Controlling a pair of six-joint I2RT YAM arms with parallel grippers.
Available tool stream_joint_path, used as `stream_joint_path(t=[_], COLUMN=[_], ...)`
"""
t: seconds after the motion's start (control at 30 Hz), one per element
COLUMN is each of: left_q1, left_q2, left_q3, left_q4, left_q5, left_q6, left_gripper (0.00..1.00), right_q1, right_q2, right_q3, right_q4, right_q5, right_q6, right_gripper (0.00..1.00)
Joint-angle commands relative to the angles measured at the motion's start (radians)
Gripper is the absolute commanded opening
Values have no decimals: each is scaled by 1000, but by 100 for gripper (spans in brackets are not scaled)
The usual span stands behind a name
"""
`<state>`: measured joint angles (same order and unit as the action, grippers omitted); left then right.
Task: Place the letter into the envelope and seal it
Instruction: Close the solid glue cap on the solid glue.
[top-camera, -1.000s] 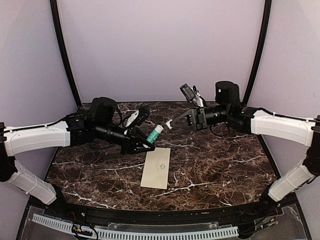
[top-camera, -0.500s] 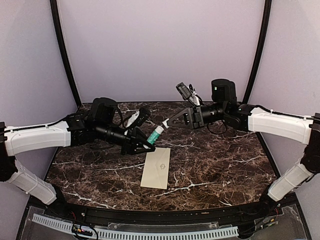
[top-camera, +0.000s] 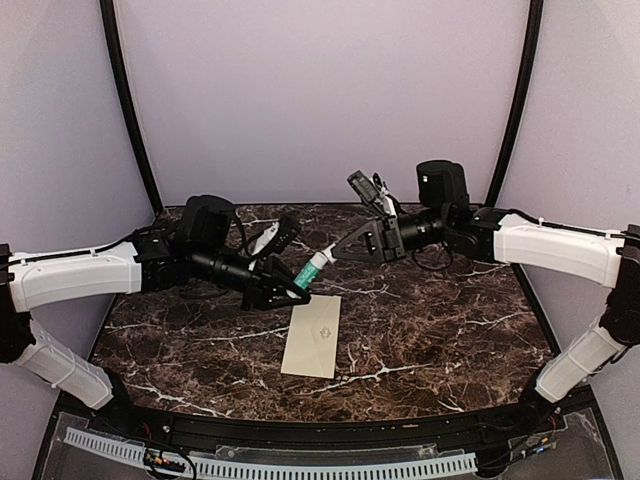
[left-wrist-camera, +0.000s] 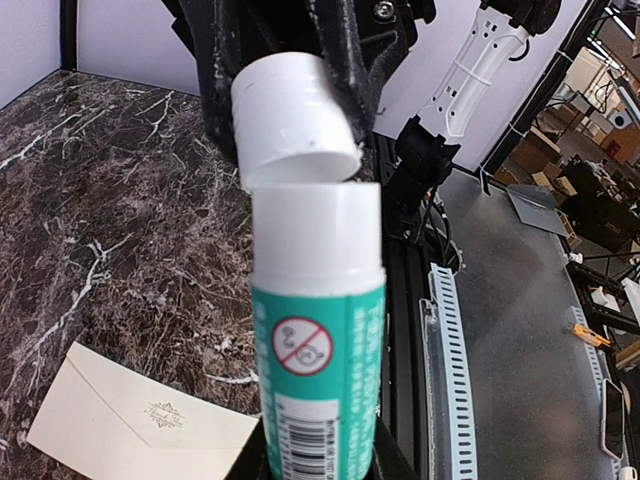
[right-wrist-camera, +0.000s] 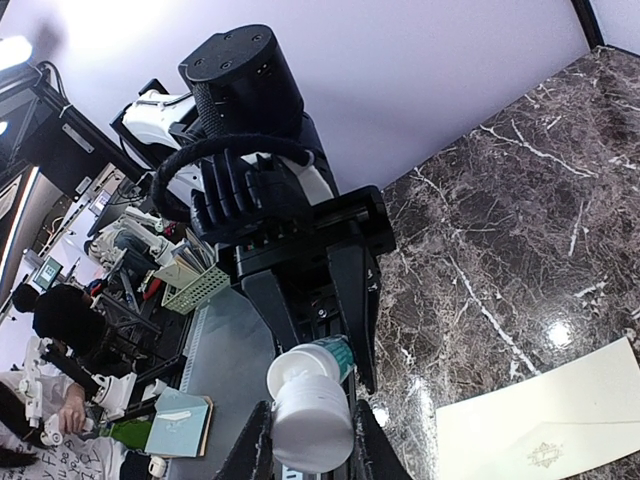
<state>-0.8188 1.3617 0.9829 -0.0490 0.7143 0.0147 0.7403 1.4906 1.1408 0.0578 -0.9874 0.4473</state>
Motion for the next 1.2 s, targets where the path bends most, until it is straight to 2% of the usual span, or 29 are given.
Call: stream_joint_path(t=[0.0,0.67,1.17], left_q1=[-9,-9,-9], left_q2=[0,3,14], left_q3=[31,34,38], left_q4=[-2,-6,-12], left_q5=[18,18,18], left_q6=[8,11,11], left_gripper=[0,0,0], right_q1=[16,33,47], right_q2=[12,28,47], right_q3=[38,50,85], right_q4=[16,42,-54], right_q5=[-3,-37,-48], right_q6=[-10,13,-46], right_gripper=[8,7,6])
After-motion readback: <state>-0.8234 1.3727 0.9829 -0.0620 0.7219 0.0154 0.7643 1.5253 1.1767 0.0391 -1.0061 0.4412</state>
